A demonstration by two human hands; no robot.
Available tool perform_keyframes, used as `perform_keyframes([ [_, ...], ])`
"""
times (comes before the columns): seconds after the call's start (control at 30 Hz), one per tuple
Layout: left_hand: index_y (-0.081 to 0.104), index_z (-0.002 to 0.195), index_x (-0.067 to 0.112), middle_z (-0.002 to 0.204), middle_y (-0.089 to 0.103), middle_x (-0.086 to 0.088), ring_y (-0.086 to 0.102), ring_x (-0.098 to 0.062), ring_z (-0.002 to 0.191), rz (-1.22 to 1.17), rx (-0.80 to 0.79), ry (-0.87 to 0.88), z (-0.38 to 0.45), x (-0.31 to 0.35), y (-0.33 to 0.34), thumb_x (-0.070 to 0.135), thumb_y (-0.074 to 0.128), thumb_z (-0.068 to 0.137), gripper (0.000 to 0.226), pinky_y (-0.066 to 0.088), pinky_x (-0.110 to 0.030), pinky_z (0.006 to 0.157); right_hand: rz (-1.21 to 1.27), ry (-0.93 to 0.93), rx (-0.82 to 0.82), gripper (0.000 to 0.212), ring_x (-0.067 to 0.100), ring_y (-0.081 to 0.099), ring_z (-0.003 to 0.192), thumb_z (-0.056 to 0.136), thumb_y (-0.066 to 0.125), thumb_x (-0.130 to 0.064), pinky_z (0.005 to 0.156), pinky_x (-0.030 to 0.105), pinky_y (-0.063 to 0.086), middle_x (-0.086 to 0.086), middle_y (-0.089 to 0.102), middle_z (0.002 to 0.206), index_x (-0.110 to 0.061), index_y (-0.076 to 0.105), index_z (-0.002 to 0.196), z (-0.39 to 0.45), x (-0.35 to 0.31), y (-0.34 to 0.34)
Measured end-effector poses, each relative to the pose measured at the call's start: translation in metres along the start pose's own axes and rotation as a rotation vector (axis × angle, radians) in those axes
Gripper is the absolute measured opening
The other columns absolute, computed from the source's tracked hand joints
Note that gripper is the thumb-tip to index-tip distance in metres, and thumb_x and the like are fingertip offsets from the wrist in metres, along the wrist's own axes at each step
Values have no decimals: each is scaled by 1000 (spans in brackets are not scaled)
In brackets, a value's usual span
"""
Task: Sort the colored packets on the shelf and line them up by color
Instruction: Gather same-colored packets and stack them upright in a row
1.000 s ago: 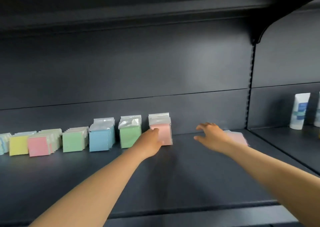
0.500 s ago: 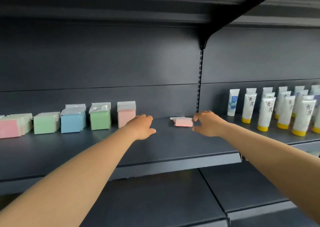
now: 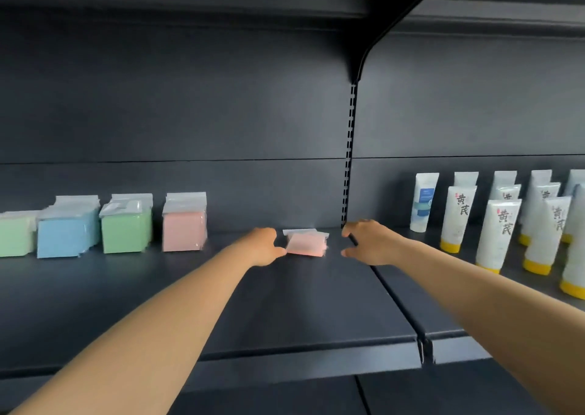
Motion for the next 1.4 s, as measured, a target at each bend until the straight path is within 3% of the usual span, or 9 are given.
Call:
perform_keyframes([
  [0.17, 49, 82, 13, 82, 48, 2, 49, -15, 75, -366, 16, -182, 52, 6, 23, 45, 57, 87, 34, 37, -25, 66, 80, -77, -95, 52, 22, 39, 131, 92, 55, -37, 103, 30, 34, 3, 40, 143, -19, 40, 139, 43, 31, 16],
  [0.33, 41, 64, 16, 71, 50, -1, 54, -19, 76, -589, 1, -294, 79, 2, 47, 28, 74, 78, 37, 47, -23, 65, 179, -108, -125, 48, 18, 43, 128, 91, 57, -36, 101, 27, 36, 0, 42, 142, -21, 44, 135, 73, 50, 28],
  [0.6, 62, 107, -6, 80, 65, -11, 61, -17, 71, -1236, 33, -388, 69, -55, 46, -3, 64, 85, 22, 55, -18, 55, 367, -29, -124, 52, 16, 51, 120, 87, 62, -41, 98, 26, 39, -1, 53, 131, -15, 52, 130, 102, 62, 43],
  [0.73, 57, 105, -6, 104, 64, -16, 62, -23, 88, -1540, 238, -357, 64, -84, 46, -6, 50, 92, 15, 48, -30, 85, 424, 11, -83, 37, 14, 44, 64, 82, 65, -43, 55, 26, 30, -3, 43, 68, -17, 45, 65, 114, 46, 63],
  [0.87, 56, 99, -2, 105, 63, -13, 63, -27, 92, -1667, 327, -307, 65, -91, 47, -7, 44, 94, 14, 42, -32, 89, 526, 55, -42, 44, 15, 38, 67, 76, 69, -47, 46, 19, 21, -7, 33, 65, -22, 37, 58, 125, 27, 77],
  [1.07, 56, 99, -2, 106, 63, -13, 63, -28, 93, -1696, 340, -285, 75, -95, 46, -7, 44, 94, 13, 43, -34, 92, 457, 147, -30, 54, 20, 42, 84, 61, 75, -56, 61, 23, 33, 2, 45, 80, -17, 38, 56, 148, 16, 81],
  [1.2, 53, 86, 0, 110, 62, -15, 63, -29, 94, -1692, 326, -294, 77, -95, 47, -6, 46, 94, 13, 44, -34, 91, 542, 192, -205, 41, 20, 46, 74, 60, 78, -42, 50, 21, 37, 3, 51, 79, -13, 50, 67, 152, 11, 84],
  [1.3, 46, 114, -16, 113, 61, -16, 62, -32, 99, -1699, 321, -302, 77, -96, 48, -6, 46, 94, 22, 45, -33, 87, 676, 167, -333, 74, 23, 57, 88, 42, 84, -39, 83, 32, 53, 11, 64, 104, -4, 62, 103, 157, 4, 87],
  [1.4, 34, 128, -19, 111, 62, -15, 61, -34, 101, -1690, 317, -301, 75, -95, 46, -6, 46, 94, 39, 46, -34, 87, 631, 189, -344, 57, 23, 57, 102, 62, 83, -25, 91, 31, 47, 8, 63, 109, -6, 59, 110, 163, 7, 89],
])
Point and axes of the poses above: each hand's wrist, its own z-axis towards the middle knuckle, its own y-axis out of the palm, x = y × z, the point moved 7 cm from there along z, towards the middle knuckle
